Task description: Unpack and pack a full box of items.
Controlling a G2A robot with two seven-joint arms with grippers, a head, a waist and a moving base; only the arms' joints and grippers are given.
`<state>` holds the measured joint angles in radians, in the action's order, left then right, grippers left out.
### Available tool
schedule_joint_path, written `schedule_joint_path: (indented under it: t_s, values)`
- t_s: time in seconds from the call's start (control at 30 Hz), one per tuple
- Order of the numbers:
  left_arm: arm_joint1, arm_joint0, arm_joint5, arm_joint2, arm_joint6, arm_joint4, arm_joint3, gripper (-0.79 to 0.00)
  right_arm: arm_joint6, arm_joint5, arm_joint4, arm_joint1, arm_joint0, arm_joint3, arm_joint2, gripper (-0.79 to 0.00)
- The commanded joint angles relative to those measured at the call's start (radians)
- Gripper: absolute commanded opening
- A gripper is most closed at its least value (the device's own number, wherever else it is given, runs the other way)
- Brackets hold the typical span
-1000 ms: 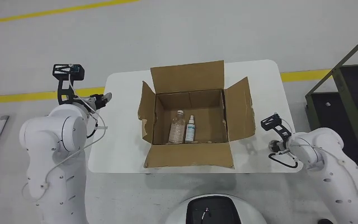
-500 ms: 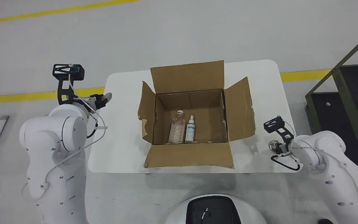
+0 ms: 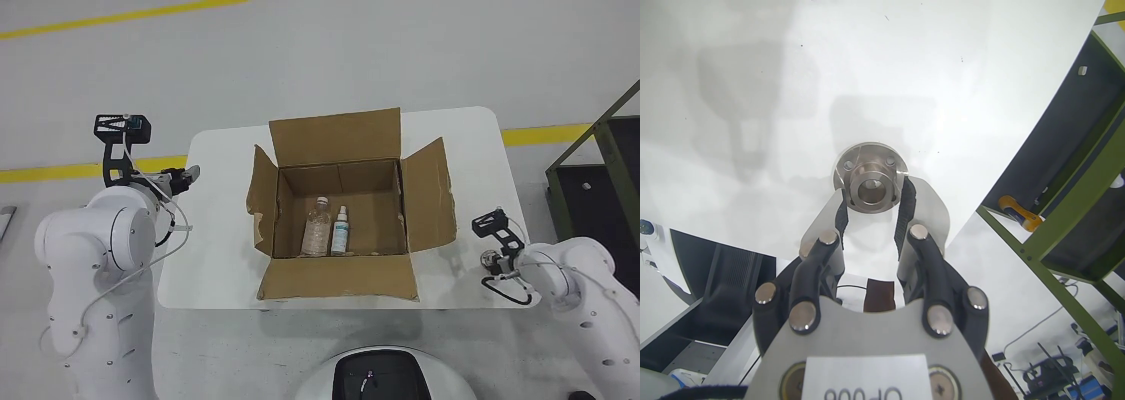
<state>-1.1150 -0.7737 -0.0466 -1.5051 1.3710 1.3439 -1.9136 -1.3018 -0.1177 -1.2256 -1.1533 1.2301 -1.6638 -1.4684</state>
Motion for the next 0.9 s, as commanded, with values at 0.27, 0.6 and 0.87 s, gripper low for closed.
schedule_joint_path:
  t_s: [0.27,0.6,0.87]
  values:
    - [0.0,0.0,0.0,0.0,0.0,0.0,0.0,0.0,0.019,0.0,-0.002,-0.001,-0.045,0.056,0.033,-0.456]
    - [0.0,0.0,0.0,0.0,0.0,0.0,0.0,0.0,0.009,-0.001,-0.001,0.002,-0.051,0.065,0.044,-0.551]
    - [0.0,0.0,0.0,0.0,0.0,0.0,0.0,0.0,-0.008,-0.003,0.011,0.008,-0.029,0.032,0.022,-0.526]
